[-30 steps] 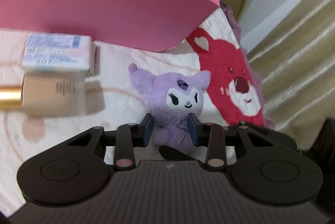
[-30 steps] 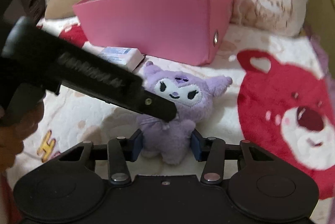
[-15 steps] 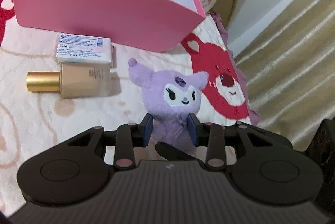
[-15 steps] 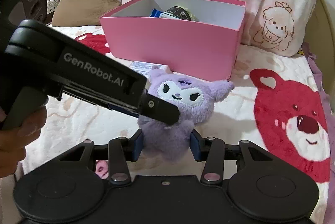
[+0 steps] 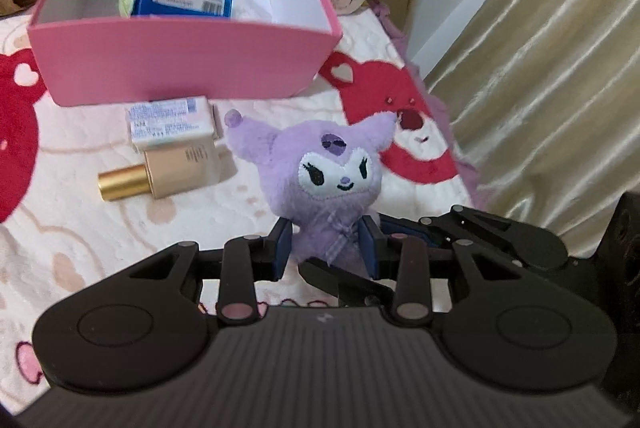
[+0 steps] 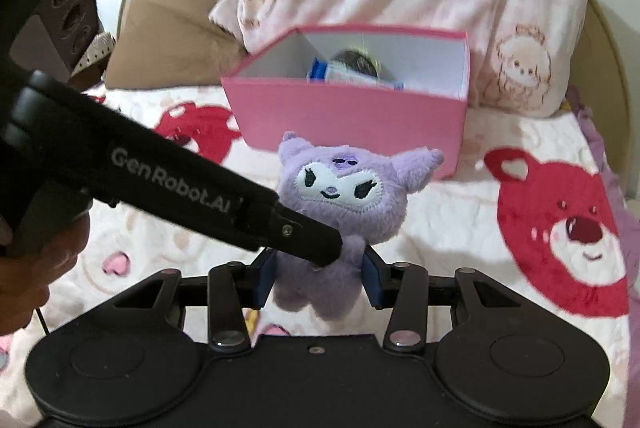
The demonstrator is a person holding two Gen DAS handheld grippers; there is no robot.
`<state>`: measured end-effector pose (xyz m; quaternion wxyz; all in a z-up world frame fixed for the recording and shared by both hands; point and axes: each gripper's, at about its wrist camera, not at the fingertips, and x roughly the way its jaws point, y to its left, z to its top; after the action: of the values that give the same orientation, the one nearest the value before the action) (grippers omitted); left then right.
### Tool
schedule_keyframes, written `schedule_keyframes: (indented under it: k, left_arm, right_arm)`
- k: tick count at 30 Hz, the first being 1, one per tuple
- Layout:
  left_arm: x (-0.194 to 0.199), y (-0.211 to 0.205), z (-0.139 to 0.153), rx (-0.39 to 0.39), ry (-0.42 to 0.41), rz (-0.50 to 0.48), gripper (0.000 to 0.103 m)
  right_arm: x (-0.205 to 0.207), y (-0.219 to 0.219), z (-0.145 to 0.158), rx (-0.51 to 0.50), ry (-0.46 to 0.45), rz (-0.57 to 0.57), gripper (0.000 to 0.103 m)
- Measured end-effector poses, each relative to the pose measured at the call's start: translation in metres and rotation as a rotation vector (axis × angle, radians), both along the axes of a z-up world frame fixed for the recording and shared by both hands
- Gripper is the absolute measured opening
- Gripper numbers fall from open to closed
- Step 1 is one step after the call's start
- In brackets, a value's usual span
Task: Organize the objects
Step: 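Carry the purple plush doll with the left gripper into the pink box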
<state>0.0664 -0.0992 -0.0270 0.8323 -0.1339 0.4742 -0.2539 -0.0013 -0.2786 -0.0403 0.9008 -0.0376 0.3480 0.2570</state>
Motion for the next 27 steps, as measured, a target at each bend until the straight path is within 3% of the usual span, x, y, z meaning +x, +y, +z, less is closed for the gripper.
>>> schedule_keyframes:
  k: [9,16,21,27]
  left_arm:
    - [0.019,0.010,0.089,0.042,-0.094,-0.037,0.035]
    - [0.069,0.023,0.136,0.055,-0.118,0.035,0.035]
    - [0.120,0.027,0.138,0.059,-0.132,0.106,0.035]
    - [0.174,0.038,0.103,0.028,-0.097,0.170,0.035]
  right_arm:
    - [0.025,0.007,0.077,0.044,-0.067,0.040,0.049]
    - [0.085,0.022,0.123,0.057,-0.073,0.073,0.049]
    - [0.146,0.032,0.132,0.040,-0.024,0.078,0.049]
    - [0.206,0.042,0.108,0.016,0.032,0.098,0.049]
